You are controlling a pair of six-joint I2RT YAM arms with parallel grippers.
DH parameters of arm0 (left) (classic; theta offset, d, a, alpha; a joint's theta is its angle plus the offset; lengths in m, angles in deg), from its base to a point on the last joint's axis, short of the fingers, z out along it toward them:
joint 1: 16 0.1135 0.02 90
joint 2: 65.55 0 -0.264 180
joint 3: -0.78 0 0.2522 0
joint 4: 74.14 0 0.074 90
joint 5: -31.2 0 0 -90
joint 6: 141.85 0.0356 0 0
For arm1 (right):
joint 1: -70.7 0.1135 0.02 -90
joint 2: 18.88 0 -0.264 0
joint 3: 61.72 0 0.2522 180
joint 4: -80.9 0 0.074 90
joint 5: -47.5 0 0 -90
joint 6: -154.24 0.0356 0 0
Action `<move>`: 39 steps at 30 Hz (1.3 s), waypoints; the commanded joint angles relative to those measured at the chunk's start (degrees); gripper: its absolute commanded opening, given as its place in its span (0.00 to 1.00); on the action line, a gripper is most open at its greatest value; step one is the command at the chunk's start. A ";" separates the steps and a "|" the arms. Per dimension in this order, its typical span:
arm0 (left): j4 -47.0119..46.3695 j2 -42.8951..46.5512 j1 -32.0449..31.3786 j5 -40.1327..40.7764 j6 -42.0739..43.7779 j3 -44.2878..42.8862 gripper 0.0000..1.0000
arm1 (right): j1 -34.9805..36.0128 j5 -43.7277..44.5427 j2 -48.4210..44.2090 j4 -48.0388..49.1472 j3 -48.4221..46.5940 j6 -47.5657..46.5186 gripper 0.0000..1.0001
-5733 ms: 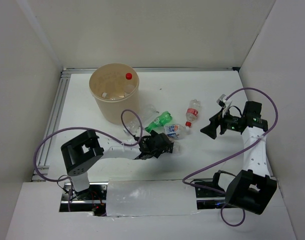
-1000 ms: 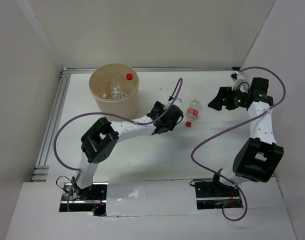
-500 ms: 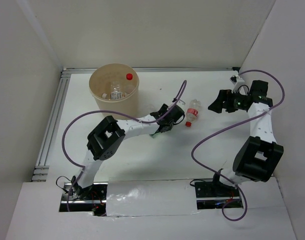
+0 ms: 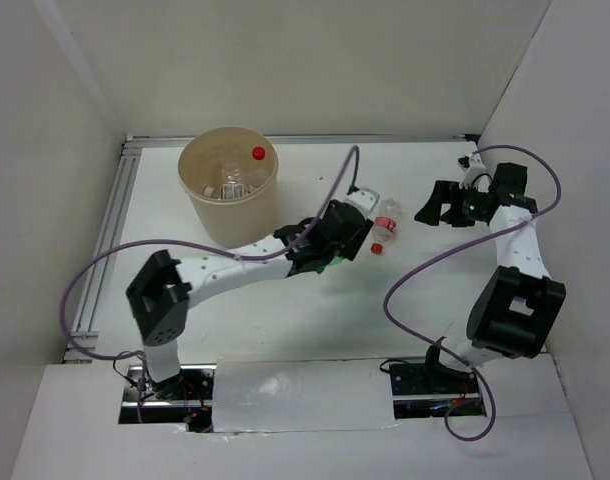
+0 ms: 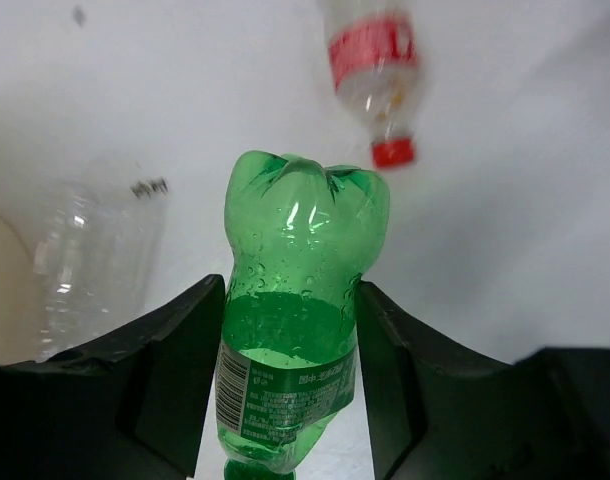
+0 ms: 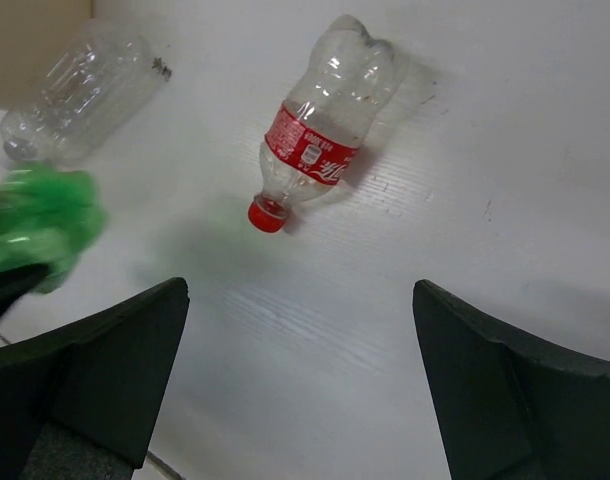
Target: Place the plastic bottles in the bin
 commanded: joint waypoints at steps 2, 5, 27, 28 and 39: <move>-5.06 13.40 2.01 1.62 -1.20 -3.28 0.04 | 3.29 6.82 0.15 8.39 0.62 6.27 1.00; -5.67 19.20 5.17 1.62 -3.03 -4.59 0.04 | 7.33 11.22 1.29 9.72 0.62 8.73 1.00; -0.75 23.34 34.09 7.17 -8.49 -3.89 0.93 | 23.08 34.58 19.12 16.57 -7.37 22.09 1.00; -0.75 23.95 34.09 6.55 -7.71 -3.89 0.97 | 23.60 35.48 20.87 16.57 -7.90 23.31 1.00; -6.13 37.67 10.03 -0.06 4.53 16.11 0.99 | 24.13 31.19 24.93 16.05 -8.35 21.49 0.50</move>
